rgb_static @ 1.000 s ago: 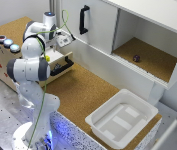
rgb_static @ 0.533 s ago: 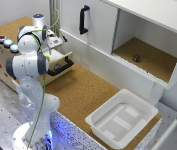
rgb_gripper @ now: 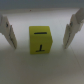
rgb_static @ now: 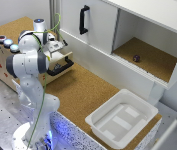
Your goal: Place the yellow block on the table
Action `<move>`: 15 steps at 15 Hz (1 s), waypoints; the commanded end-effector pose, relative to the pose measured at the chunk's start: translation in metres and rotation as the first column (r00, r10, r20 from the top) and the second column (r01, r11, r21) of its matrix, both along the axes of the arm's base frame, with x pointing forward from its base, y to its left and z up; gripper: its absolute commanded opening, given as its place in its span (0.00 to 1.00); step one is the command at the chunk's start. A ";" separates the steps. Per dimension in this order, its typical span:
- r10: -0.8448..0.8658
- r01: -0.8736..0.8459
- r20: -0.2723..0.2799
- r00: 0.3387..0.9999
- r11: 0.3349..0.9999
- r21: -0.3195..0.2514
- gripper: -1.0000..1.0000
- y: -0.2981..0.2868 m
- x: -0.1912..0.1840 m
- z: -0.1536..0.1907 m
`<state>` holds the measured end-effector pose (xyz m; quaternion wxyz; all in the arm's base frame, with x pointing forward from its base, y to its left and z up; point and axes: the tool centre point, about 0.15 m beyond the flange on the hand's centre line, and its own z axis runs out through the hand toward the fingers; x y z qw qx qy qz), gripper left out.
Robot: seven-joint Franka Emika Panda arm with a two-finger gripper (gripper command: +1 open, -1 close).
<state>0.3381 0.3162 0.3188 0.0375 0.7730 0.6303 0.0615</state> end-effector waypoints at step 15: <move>-0.063 0.062 0.066 0.996 0.998 0.012 0.00 -0.033 0.032 0.051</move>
